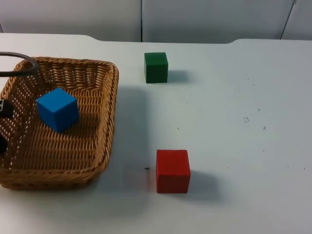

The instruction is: Pick up the basket with the left hand and place the blue cube into the basket with the right hand.

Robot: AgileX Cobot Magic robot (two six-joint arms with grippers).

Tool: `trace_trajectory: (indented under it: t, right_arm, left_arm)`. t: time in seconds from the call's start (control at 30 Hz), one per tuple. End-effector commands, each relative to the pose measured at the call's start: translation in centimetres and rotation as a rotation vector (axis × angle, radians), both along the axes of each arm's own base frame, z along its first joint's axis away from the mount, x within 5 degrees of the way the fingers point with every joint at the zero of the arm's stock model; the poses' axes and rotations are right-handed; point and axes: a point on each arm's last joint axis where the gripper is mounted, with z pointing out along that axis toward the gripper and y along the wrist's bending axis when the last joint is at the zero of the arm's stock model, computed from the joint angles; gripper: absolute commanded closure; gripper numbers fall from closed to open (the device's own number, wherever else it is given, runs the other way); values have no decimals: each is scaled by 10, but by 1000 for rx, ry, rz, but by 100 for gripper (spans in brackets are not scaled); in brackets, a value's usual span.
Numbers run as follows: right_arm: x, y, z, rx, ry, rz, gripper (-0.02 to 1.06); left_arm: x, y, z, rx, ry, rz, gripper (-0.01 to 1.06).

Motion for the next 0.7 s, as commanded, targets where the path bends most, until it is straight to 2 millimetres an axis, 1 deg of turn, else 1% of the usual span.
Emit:
trace_trajectory:
  t: [0.0, 0.17, 0.23, 0.27, 0.3, 0.33, 0.4, 0.47, 0.5, 0.53, 0.57, 0.6, 0.63, 0.67]
  right_arm:
    - [-1, -1, 0, 7, -4, 2, 30]
    - [-1, -1, -1, -2, 3, 1, 30]
    - [-1, -1, -1, -4, 3, 1, 30]
    - [-1, -1, -1, -4, 3, 1, 30]
    - [-1, -1, -1, -4, 3, 1, 30]
    - [-1, -1, -1, -4, 3, 1, 30]
    - [-1, -1, -1, -6, 4, 1, 30]
    - [-1, -1, -1, -6, 4, 1, 30]
    - [-1, -1, -1, -6, 4, 1, 30]
    - [-1, -1, -1, -6, 4, 1, 30]
    - [-1, -1, -1, -6, 4, 1, 30]
    - [-1, -1, -1, -6, 4, 1, 30]
    - [-1, -1, -1, -6, 4, 1, 30]
    - [-1, -1, -1, -6, 4, 1, 30]
  left_arm:
    - [3, 2, 0, 14, -18, 4, 105]
    - [4, 4, -1, 33, -29, -1, 104]
    - [4, 4, -2, 46, -30, -20, 99]
    - [4, 4, -2, 51, -29, -27, 94]
    - [4, 5, -2, 55, -32, -25, 83]
    - [4, 5, -2, 55, -32, -25, 83]
    - [4, 5, -2, 60, -36, -22, 64]
    - [4, 5, -2, 62, -36, -18, 43]
    - [5, 6, -2, 64, -38, -17, 35]
    - [5, 6, -2, 64, -38, -17, 35]
    - [5, 6, -1, 64, -41, -17, 27]
    - [5, 6, 0, 65, -44, -17, 22]
    - [5, 6, 0, 65, -46, -17, 18]
    - [5, 6, 0, 65, -46, -17, 18]
